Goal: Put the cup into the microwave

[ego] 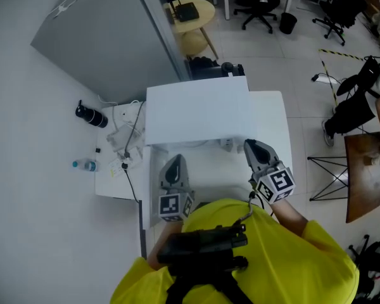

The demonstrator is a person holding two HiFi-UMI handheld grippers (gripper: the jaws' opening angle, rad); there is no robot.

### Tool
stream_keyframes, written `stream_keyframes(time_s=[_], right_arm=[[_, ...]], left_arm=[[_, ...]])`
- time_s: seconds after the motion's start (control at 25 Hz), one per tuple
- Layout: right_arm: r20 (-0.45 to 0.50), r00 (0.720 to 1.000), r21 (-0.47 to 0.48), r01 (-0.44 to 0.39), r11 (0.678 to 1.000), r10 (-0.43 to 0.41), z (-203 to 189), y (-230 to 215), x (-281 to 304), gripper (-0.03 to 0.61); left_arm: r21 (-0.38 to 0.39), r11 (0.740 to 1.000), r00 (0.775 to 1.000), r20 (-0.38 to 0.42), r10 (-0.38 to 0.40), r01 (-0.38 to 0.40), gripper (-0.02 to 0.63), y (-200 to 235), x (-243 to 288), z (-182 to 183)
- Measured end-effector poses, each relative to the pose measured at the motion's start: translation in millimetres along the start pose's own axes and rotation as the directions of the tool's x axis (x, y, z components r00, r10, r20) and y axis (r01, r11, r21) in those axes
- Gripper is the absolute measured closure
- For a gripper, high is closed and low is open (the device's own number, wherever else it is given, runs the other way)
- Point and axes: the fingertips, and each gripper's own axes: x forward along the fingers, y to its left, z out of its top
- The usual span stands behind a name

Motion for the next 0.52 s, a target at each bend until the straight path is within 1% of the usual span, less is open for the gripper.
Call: stream_keyframes(time_s=[0.12,0.32,0.52], right_arm=[[0.006,1.000,-0.002,0.015,1.000,-0.015,1,-6,-6,0.575],[0.011,0.999,-0.007,0.041,0.999,-0.041,4,-18,-14,0.575],[0.019,0.999,-0.017,0.036,0.999,-0.036,6,-16,-18,0.575]], left_arm=[[-0.032,0.999,0.999,-0.035,0.008,-0.009,0.614,2,5,-13],[-0.019,1.000,1.000,-0.023,-0.016,0.016,0.614,-6,6,-8],[-0.024,0.999,0.999,-0.021,-0.024,0.024,0.614,-10,7,-8]])
